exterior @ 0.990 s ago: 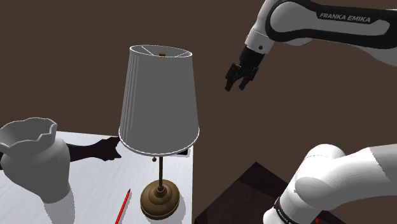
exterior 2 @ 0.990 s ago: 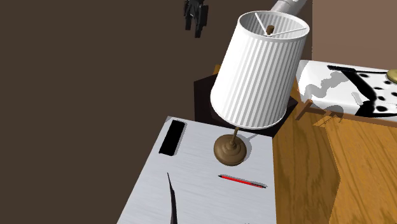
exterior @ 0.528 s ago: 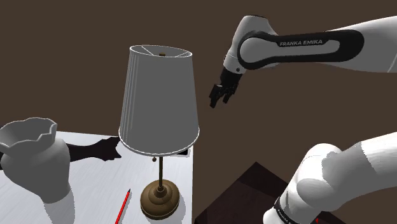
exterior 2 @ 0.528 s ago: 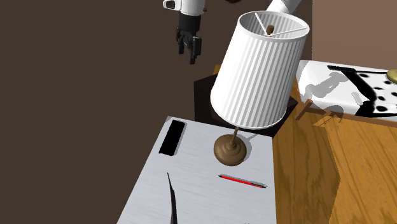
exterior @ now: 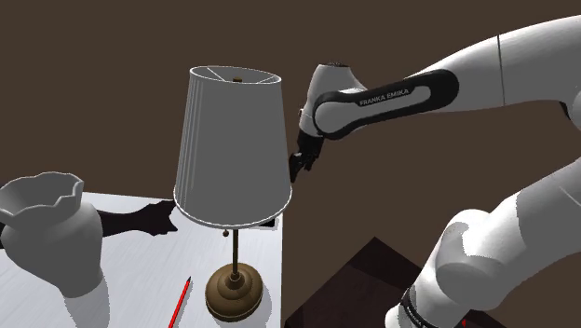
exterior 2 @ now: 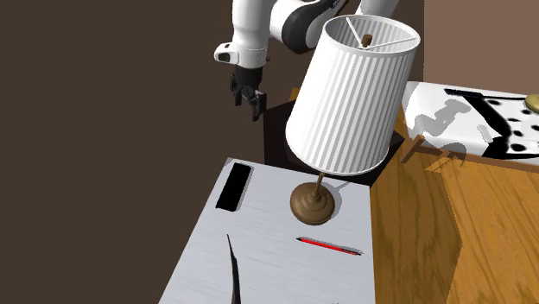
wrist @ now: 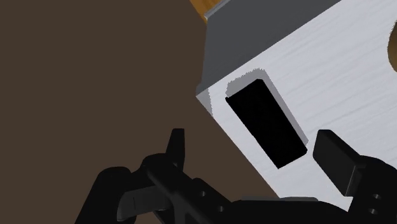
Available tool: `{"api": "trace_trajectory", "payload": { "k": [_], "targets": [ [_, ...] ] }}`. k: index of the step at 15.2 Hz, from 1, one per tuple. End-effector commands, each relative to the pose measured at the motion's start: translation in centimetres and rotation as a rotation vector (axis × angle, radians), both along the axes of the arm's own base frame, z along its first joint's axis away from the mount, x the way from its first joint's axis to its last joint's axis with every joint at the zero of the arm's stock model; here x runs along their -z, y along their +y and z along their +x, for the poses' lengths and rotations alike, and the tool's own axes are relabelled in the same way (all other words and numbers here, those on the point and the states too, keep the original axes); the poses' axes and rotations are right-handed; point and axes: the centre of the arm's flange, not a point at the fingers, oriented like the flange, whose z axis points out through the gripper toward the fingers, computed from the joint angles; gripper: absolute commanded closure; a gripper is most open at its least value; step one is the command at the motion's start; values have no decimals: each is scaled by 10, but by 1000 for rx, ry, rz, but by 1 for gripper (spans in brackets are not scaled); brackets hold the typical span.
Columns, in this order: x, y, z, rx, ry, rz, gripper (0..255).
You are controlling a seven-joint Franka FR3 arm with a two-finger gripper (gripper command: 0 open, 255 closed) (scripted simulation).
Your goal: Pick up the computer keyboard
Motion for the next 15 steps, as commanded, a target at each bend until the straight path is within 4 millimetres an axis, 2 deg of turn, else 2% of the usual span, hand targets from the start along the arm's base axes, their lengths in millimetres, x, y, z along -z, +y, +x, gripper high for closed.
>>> {"api": "trace_trajectory", "payload": {
  "k": [1,12,15],
  "targets": [
    [26,10,9,-36,8,-16,0],
    [160,57,57,-226,59,-103,0],
    [178,59,59,-236,62,-108,0]
  ]
}}
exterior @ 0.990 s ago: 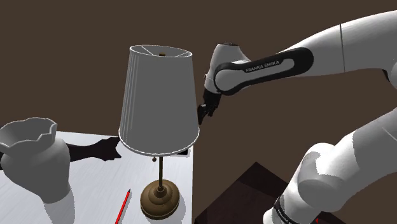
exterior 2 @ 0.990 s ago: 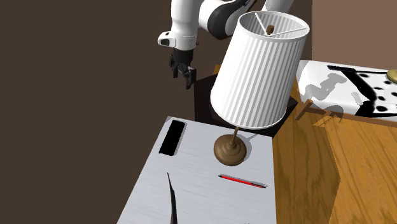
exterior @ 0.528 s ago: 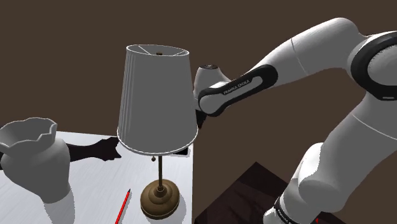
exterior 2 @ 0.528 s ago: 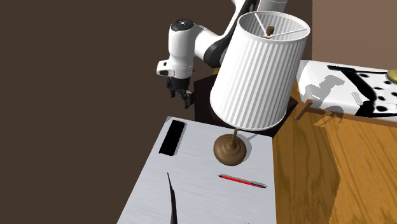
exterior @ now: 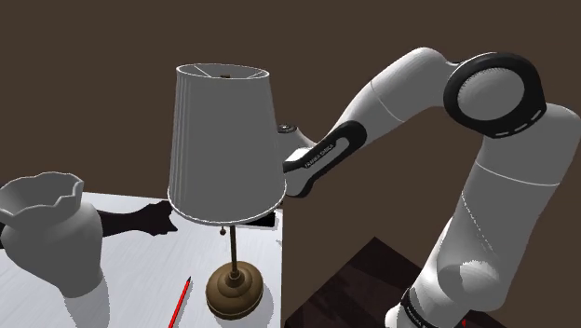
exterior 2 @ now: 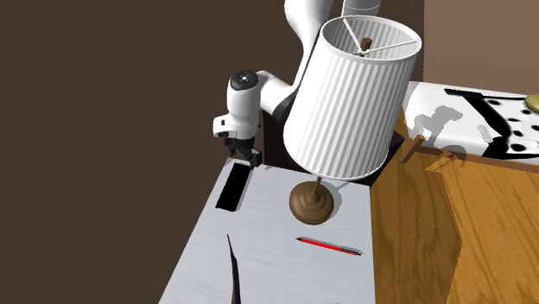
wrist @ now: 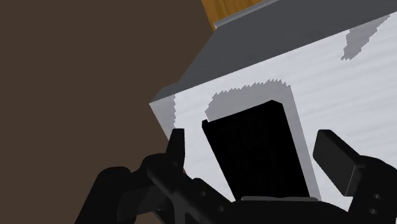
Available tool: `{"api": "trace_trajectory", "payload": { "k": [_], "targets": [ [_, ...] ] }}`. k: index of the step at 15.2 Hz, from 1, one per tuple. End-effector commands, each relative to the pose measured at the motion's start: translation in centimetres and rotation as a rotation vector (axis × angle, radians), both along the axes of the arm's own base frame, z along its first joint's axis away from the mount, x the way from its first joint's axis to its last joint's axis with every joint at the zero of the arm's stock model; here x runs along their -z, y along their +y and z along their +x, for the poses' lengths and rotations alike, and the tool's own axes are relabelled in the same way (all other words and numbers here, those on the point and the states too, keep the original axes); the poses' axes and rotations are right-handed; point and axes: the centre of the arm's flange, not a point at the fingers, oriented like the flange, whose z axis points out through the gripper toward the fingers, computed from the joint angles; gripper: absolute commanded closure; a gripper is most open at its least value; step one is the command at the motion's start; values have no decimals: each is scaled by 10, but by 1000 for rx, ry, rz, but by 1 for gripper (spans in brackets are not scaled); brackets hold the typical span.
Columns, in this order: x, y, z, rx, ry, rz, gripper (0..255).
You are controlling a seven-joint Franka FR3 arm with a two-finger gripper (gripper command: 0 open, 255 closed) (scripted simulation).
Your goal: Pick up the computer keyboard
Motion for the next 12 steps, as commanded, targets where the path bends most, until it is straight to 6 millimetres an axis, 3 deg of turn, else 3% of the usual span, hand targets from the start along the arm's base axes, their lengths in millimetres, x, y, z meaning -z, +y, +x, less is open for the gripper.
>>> {"api": "trace_trajectory", "payload": {
  "k": [1,7,8,12],
  "targets": [
    [9,2,-1,-5,0,-1,0],
    [34,2,-1,-5,0,-1,0],
    [33,2,-1,-5,0,-1,255],
    [33,2,-2,-5,0,-1,255]
  ]
}}
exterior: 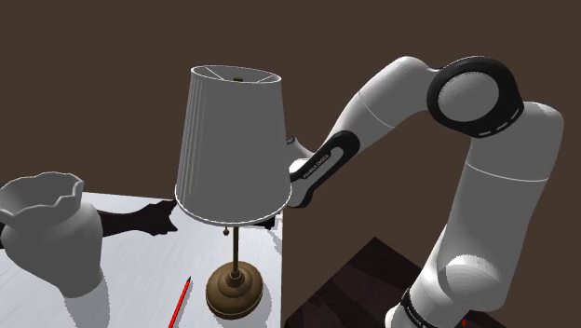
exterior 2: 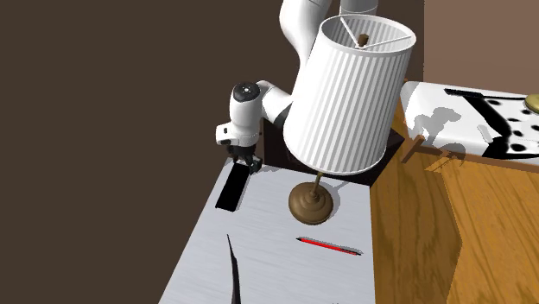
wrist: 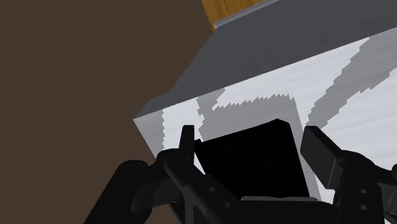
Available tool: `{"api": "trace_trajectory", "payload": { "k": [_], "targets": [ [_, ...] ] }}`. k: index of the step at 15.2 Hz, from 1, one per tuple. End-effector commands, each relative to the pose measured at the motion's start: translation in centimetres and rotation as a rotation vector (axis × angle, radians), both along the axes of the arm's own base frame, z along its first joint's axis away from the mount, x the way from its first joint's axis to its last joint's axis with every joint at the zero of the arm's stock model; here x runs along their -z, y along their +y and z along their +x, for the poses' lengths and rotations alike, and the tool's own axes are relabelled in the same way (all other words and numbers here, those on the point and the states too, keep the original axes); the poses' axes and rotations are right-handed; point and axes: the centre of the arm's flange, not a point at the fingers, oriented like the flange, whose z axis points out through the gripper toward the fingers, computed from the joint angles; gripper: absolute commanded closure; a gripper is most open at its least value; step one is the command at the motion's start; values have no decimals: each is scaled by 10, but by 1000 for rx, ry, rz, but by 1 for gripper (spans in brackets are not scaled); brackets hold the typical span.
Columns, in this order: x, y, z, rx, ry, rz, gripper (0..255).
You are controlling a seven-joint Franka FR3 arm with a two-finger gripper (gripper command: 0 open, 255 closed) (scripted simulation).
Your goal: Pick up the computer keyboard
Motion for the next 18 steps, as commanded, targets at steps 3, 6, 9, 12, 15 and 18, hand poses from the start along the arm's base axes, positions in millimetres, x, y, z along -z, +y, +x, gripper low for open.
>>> {"api": "trace_trajectory", "payload": {
  "k": [3,6,9,12,15,18],
  "targets": [
    [2,1,0,-1,3,0,255],
    [-4,1,1,-1,3,0,255],
    [-20,1,1,-1,3,0,255],
    [-35,1,1,-1,3,0,255],
    [-51,1,1,-1,3,0,255],
    [-67,1,1,-1,3,0,255]
  ]
}}
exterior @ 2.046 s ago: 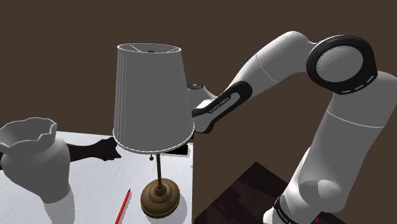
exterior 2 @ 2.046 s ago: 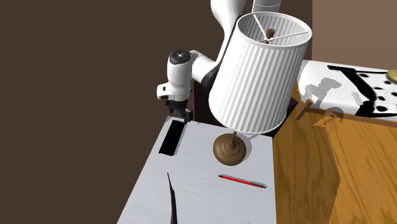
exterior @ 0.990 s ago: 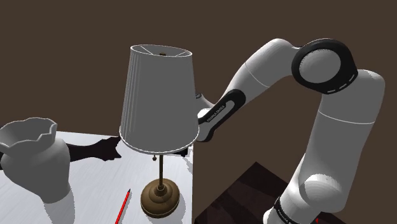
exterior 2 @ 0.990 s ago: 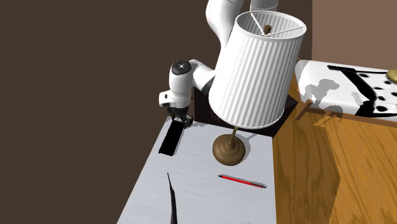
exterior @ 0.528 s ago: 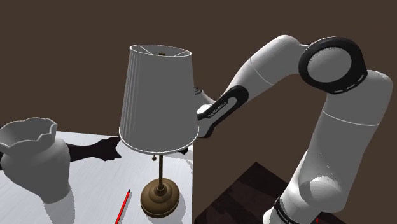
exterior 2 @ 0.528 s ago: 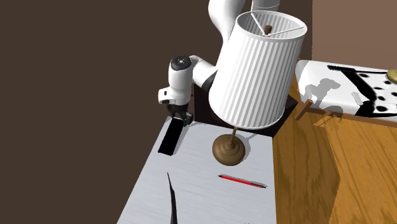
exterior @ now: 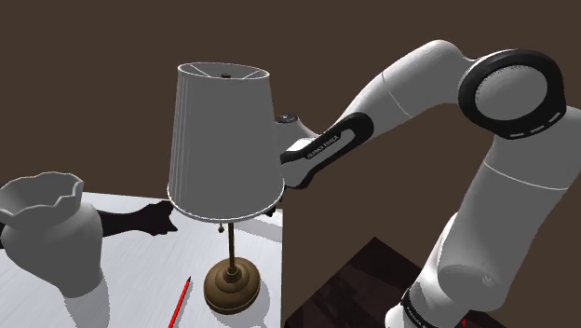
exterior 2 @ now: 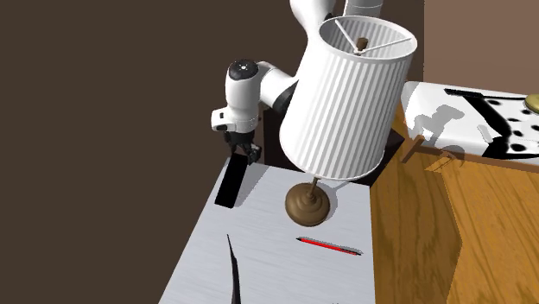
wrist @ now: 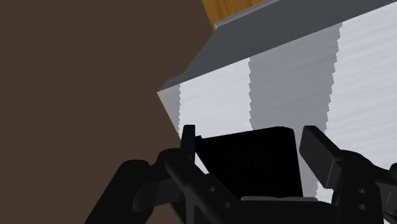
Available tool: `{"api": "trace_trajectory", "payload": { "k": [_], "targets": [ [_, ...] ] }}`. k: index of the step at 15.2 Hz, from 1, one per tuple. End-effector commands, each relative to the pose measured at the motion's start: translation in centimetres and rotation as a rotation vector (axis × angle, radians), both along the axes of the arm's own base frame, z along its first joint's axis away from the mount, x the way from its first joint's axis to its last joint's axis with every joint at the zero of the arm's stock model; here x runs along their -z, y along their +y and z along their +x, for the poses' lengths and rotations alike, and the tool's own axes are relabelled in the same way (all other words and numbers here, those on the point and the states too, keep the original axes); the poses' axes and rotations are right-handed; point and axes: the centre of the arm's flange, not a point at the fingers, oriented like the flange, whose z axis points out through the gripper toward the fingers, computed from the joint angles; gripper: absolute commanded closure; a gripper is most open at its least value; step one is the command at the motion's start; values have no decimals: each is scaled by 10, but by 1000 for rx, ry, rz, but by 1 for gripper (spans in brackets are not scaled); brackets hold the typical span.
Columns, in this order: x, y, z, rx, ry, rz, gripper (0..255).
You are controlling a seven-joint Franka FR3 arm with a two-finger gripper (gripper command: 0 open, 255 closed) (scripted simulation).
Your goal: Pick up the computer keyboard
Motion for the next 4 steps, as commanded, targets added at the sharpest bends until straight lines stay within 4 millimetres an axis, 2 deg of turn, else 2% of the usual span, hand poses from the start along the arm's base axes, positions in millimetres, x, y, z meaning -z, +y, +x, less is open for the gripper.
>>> {"api": "trace_trajectory", "payload": {
  "k": [1,4],
  "targets": [
    [-12,0,-1,-1,-1,0,255],
    [-18,0,-1,-1,-1,0,255]
  ]
}}
